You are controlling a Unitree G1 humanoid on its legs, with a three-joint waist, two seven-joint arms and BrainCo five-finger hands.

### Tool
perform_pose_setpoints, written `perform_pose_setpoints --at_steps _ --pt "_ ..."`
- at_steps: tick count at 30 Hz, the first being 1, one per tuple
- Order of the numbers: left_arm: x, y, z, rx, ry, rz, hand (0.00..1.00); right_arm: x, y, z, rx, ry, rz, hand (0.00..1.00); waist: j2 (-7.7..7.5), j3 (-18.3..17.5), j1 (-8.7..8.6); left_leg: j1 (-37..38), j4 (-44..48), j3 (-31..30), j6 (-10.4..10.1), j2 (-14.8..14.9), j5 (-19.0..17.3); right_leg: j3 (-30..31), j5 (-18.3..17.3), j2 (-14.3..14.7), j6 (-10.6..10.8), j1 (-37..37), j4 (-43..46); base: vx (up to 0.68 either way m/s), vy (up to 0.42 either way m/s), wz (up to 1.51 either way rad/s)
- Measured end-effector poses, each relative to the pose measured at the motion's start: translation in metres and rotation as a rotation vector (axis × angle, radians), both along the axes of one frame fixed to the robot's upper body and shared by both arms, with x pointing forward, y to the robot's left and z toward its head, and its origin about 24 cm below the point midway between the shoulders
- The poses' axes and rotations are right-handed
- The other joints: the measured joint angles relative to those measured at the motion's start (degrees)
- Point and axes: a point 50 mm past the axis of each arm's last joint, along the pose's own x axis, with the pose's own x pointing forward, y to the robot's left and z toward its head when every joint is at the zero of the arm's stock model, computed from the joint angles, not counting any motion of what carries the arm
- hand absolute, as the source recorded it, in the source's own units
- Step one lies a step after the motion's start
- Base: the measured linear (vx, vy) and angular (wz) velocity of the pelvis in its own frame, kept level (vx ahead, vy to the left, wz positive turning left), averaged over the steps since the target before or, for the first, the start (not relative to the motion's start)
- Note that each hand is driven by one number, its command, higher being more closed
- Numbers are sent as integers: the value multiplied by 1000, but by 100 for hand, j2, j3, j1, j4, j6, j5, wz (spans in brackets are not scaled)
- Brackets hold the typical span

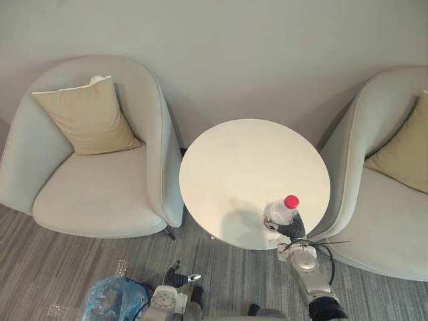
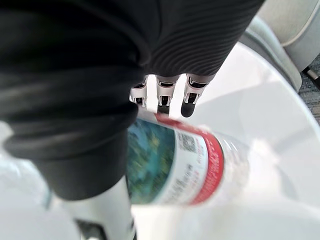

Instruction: Gather rubbish on tea table into small bin, then transfer packed bag to large trash can.

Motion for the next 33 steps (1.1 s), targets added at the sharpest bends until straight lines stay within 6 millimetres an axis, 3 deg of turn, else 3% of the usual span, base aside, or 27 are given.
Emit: perform_pose_setpoints --at_steps 17,25,33 --pt "4 1 3 -7 -21 16 0 13 7 8 56 -22 34 100 7 98 95 -91 19 -121 13 -73 10 -34 38 -46 11 25 -110 6 6 4" --pt "5 1 3 -7 -21 7 0 -4 5 46 57 -223 72 100 21 94 37 -83 144 -94 12 -74 9 96 42 -52 15 9 -104 -24 4 -6" --pt "2 -5 1 3 -9 -49 0 -26 6 67 7 -321 115 100 122 30 -51 -59 146 119 11 -13 8 366 161 -24 46 -88 -111 -41 18 -16"
